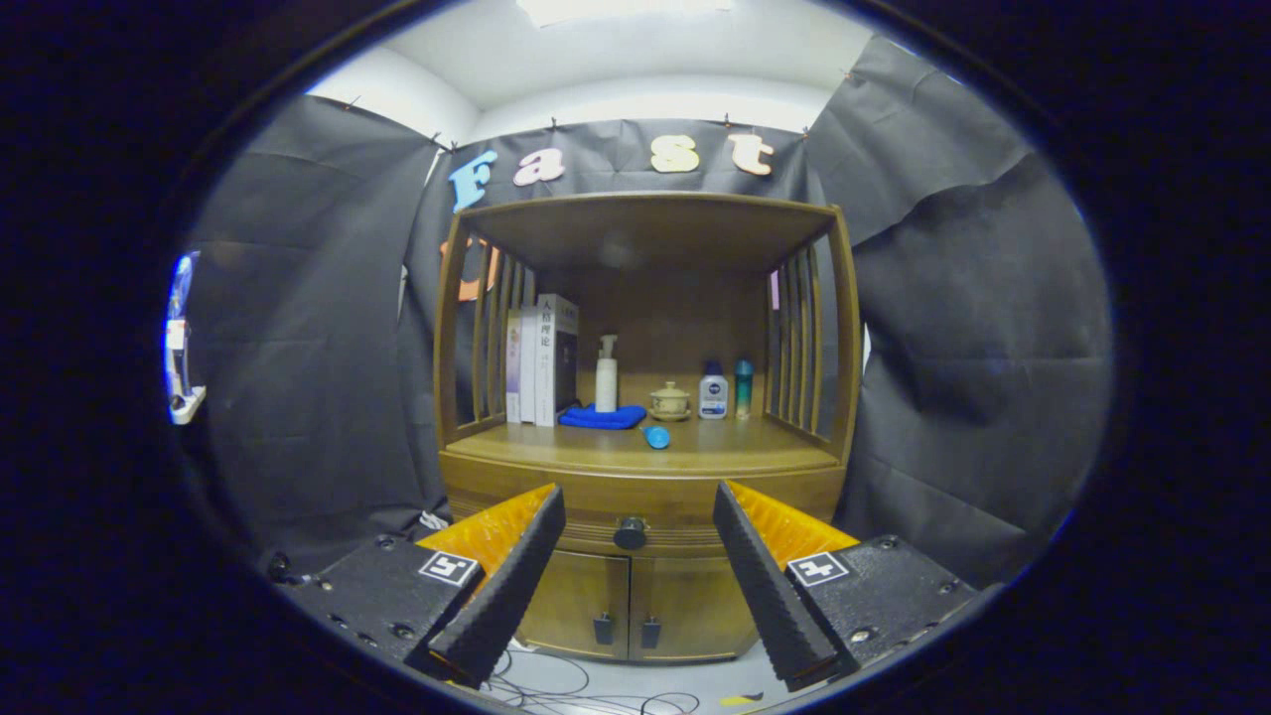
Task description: Pull open the drawer, take out the items inside it, and place them on the countertop above the cabinet.
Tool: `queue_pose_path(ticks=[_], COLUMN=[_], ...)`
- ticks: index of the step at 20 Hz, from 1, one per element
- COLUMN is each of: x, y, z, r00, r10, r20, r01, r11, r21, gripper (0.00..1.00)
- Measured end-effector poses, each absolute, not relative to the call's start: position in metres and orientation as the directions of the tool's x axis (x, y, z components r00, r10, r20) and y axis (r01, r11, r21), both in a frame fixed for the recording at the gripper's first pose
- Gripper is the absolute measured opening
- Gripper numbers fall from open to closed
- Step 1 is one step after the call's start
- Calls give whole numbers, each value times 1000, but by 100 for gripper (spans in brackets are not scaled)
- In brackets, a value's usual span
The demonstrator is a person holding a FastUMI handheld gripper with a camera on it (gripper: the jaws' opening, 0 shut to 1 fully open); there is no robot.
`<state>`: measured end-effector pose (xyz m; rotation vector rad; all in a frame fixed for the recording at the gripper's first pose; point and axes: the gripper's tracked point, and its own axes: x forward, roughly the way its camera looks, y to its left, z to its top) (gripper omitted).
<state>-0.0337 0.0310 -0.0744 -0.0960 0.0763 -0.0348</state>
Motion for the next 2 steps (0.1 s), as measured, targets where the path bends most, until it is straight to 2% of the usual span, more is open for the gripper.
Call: queue_pose_path(ticks=[2], x=[-50], y=[33], z=[-76], r00=[997], r10=[-27], r20=[-71], r01=[20], r11=[995], r21=[-98], gripper=[98])
